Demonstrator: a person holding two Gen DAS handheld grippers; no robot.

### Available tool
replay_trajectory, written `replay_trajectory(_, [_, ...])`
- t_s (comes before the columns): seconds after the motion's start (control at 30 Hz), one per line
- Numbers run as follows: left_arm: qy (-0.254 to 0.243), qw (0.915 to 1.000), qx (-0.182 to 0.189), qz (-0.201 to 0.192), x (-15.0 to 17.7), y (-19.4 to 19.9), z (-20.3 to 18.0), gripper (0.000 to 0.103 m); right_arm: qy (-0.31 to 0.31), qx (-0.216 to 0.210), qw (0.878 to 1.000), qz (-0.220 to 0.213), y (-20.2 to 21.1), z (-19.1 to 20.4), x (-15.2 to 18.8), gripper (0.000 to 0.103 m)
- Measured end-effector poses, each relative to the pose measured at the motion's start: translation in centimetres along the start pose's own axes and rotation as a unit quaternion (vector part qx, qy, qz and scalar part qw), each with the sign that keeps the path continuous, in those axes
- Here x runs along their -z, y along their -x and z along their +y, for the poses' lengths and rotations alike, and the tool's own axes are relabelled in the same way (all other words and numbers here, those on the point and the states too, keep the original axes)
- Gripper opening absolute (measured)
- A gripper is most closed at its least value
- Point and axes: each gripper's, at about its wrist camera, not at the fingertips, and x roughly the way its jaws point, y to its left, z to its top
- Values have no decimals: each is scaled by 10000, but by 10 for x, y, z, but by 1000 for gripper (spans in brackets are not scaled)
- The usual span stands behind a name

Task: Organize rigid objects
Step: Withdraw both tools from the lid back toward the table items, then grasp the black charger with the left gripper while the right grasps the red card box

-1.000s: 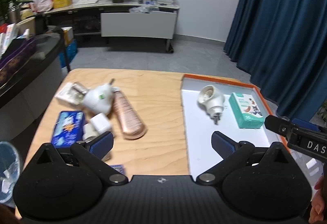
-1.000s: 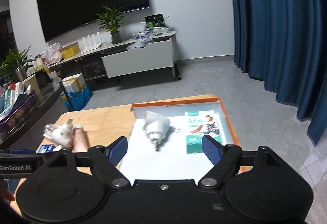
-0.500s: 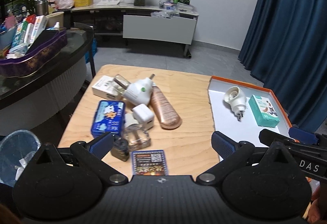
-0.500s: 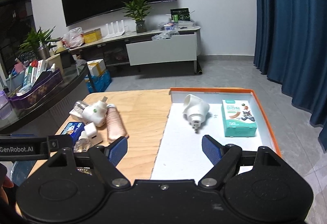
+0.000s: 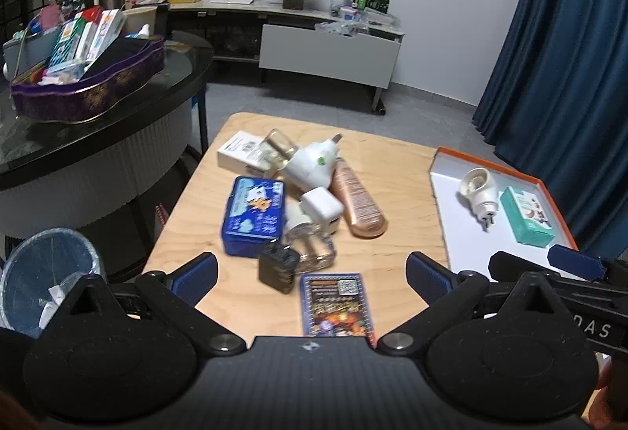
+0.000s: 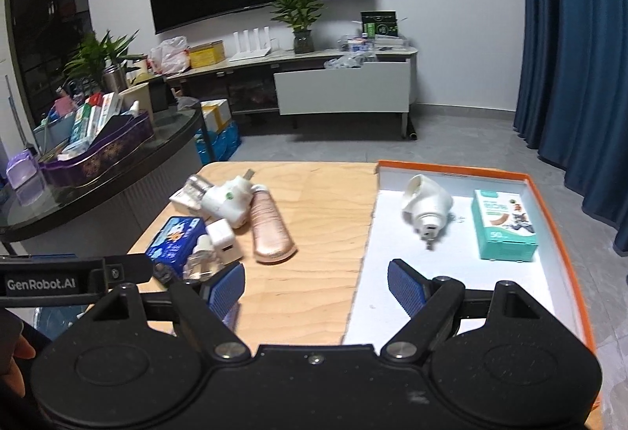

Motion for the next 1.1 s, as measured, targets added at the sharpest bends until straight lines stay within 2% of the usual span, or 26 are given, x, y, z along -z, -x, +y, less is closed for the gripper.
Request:
replay_trajectory(0.23, [268, 9995, -58, 148, 7, -8, 22, 103, 146, -57, 9999, 63, -5, 11, 7, 94])
replay_trajectory(0.43, [196, 9992, 125, 317, 23, -24, 18, 103, -8, -29, 9999, 122, -11, 3, 13, 94])
replay_trajectory(0.57, [246, 9994, 24, 226, 24, -27, 24, 103, -173, -301, 9987, 376, -22, 1, 17, 94])
replay_trajectory(0.7, [516, 9983, -268, 100, 18, -27, 49, 103, -22, -546, 9963, 662, -41, 24, 27, 94])
replay_trajectory(0.8, [608, 9979, -192, 143, 18, -30, 64, 103, 32, -783, 9933, 853, -57, 44, 34, 94])
replay_trajectory(0.9, [409, 9990, 14, 169, 19, -36, 64, 103, 177, -795, 9920, 964, -73, 64, 42, 95])
replay_trajectory(1.0, [-26, 9999, 99, 19, 19, -43, 58, 103, 316, -525, 9928, 1027, -90, 79, 48, 95])
replay_trajectory(1.1, [-261, 9994, 203, -71, 18, -51, 57, 103, 328, -453, 9925, 1087, -105, 87, 54, 98])
